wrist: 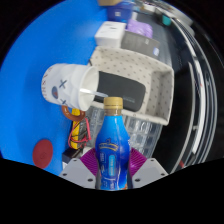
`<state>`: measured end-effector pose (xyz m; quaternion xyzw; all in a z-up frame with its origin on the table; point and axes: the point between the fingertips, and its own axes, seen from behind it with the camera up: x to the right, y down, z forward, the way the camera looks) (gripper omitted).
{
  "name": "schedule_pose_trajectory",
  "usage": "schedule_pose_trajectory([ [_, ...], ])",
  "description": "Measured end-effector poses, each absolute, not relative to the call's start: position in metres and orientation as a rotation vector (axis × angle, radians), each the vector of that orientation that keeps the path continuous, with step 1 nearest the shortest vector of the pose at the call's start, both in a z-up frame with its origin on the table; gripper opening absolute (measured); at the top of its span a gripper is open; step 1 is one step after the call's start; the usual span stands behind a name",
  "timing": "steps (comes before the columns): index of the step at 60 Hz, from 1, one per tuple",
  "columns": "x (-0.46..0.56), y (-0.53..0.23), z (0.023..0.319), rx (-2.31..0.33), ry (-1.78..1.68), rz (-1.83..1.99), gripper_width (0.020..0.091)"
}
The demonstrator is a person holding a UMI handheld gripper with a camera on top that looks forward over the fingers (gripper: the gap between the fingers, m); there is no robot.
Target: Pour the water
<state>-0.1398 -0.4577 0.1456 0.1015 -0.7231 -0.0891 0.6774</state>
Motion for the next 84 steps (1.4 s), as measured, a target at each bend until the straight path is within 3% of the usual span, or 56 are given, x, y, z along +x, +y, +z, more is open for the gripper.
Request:
schedule_pose_trajectory([
  [12,-0.152,-0.483,0.149,0.516,-1.521,-0.387,0.0362],
  [29,-0.156,-0.480,0.142,0.509,-1.532,-0.390,0.0363],
  [56,-0.129,-0.457,0.177,-0.680,-1.580,0.781,0.0370],
  [69,-0.125,-0.432,0.149,-1.161,-1.417,1.222,0.0370],
  [82,-0.134,-0.403,0.094,-1.228,-1.429,1.219,0.0367],
  [83,-0.134,-0.402,0.089,-1.234,-1.433,1.216,0.0427],
  [84,-0.135,-0.402,0.094,-1.218,-1.408,1.239,0.0381],
])
